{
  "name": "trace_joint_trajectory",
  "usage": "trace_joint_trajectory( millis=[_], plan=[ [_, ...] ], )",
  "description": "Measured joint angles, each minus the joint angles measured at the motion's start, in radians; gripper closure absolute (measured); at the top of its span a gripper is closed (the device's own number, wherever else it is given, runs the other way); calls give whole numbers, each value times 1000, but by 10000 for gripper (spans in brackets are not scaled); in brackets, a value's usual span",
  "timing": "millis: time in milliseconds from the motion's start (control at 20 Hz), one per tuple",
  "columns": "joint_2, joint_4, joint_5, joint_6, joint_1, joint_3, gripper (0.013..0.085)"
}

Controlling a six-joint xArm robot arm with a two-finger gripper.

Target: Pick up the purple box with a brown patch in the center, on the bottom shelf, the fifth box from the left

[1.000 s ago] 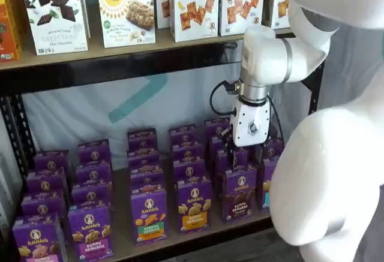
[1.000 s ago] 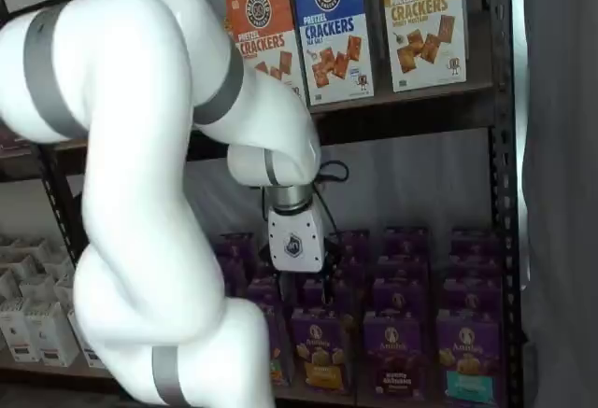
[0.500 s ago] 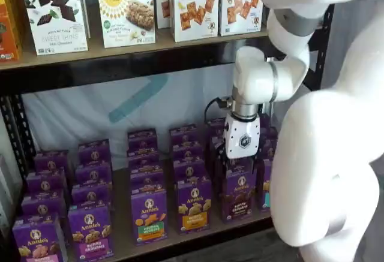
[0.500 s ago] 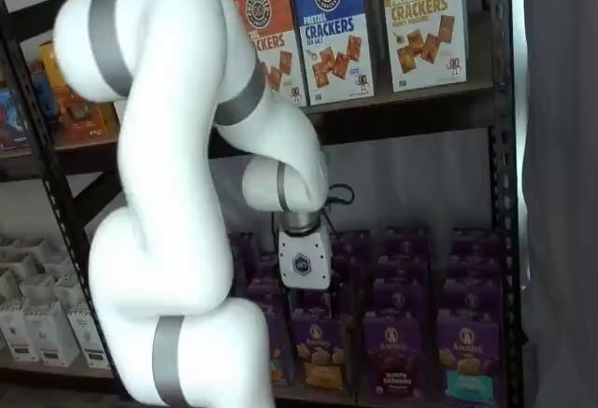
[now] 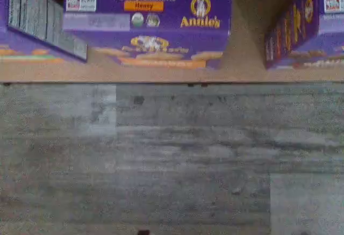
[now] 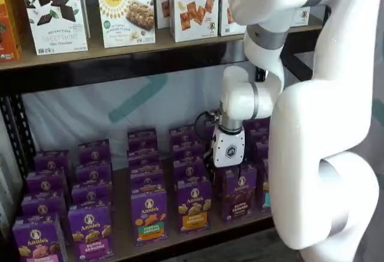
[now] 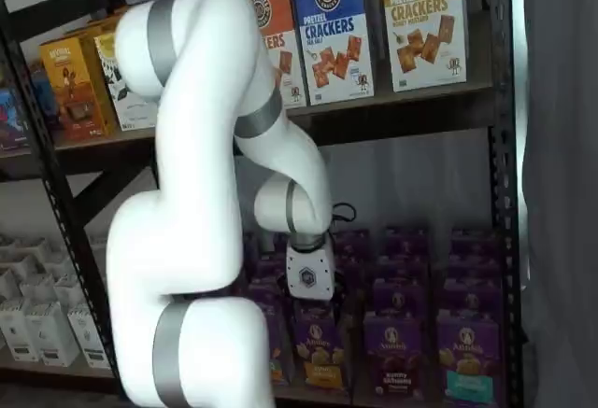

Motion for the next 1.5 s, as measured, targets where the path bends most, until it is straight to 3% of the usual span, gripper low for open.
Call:
trace_joint_trajectory(
  millis=[150,350,750,1500],
  plan=[
    [70,-23,-38,8,-12,-54,130],
    [143,-90,-66,37,-46,-124,130],
    [236,-140,-83,29,-101,-228,130],
    [391,-109,-37,-95,-196,-429,130]
  ],
)
